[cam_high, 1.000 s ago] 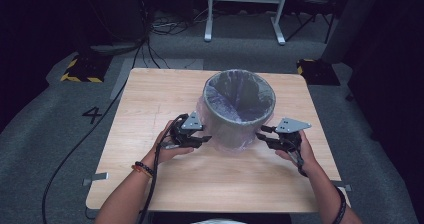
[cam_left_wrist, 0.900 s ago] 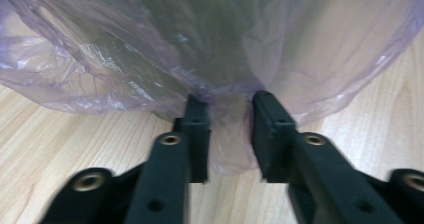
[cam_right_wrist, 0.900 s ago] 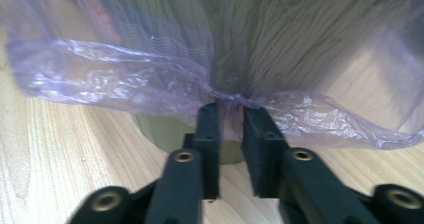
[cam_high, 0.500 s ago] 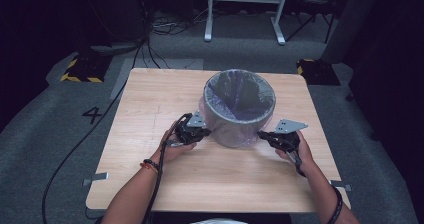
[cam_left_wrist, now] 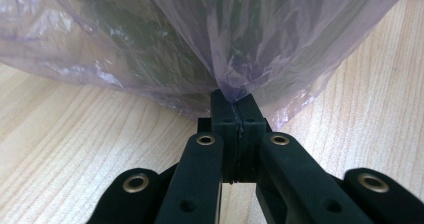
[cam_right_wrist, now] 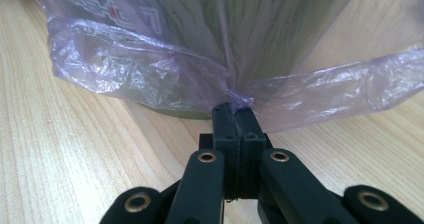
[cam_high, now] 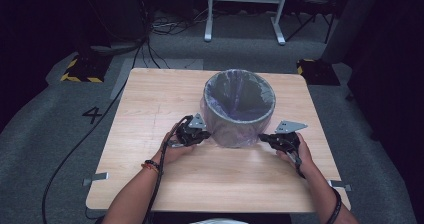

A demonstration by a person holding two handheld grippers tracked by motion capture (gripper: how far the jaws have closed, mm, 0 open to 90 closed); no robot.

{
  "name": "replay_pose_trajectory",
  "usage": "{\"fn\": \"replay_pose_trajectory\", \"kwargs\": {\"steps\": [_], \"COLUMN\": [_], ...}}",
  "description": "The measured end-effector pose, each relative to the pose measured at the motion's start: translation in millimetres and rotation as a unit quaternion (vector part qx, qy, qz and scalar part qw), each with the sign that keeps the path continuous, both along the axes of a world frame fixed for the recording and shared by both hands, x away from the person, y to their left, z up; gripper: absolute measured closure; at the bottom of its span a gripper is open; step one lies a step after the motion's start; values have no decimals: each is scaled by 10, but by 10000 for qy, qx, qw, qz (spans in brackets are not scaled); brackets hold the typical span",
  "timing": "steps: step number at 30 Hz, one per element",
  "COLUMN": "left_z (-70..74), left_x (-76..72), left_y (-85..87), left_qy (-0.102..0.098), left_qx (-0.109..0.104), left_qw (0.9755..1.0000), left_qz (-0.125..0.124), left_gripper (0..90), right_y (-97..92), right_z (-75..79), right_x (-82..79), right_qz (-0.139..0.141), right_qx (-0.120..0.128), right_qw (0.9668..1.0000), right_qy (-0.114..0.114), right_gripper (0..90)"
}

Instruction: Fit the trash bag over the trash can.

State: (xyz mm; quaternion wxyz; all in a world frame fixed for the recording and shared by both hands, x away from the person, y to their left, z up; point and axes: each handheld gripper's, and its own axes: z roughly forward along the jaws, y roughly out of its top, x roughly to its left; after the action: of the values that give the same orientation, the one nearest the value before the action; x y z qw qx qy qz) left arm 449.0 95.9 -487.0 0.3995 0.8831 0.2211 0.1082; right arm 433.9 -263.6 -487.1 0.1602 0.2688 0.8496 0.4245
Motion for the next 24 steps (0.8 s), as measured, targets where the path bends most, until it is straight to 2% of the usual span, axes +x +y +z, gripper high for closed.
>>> {"fn": "replay_pose_trajectory", "kwargs": {"steps": [3,5,8,10,12,14,17,21,24], "left_z": [-21,-6,50,91,129,163,200,217,206], "left_x": [-5,-22,-62,-97,-143,-179,-260,-347,-401], "left_y": [4,15,41,78,116,160,248,349,409], "left_qy": [-21,-61,-116,-107,-158,-86,-161,-111,-51], "left_qx": [70,58,-52,-170,-182,-186,-298,-365,-402], "left_qw": [10000,9999,9997,9996,9994,9994,9990,9986,9985], "left_qz": [47,87,227,210,249,282,306,352,363], "left_gripper": [821,737,571,467,388,294,249,172,168], "right_y": [-13,-24,-42,-58,-77,-101,-159,-240,-290], "right_z": [-15,-13,7,24,40,56,83,121,133], "right_x": [8,10,-6,-26,-50,-77,-111,-135,-141], "right_qz": [-19,-41,-22,4,61,47,18,-94,-315], "right_qx": [14,64,143,173,157,148,211,261,290], "right_qw": [10000,10000,9999,9998,9998,9999,9998,9996,9991], "right_qy": [43,52,50,33,48,37,39,28,-34], "right_gripper": [900,893,840,784,731,681,599,475,346]}}
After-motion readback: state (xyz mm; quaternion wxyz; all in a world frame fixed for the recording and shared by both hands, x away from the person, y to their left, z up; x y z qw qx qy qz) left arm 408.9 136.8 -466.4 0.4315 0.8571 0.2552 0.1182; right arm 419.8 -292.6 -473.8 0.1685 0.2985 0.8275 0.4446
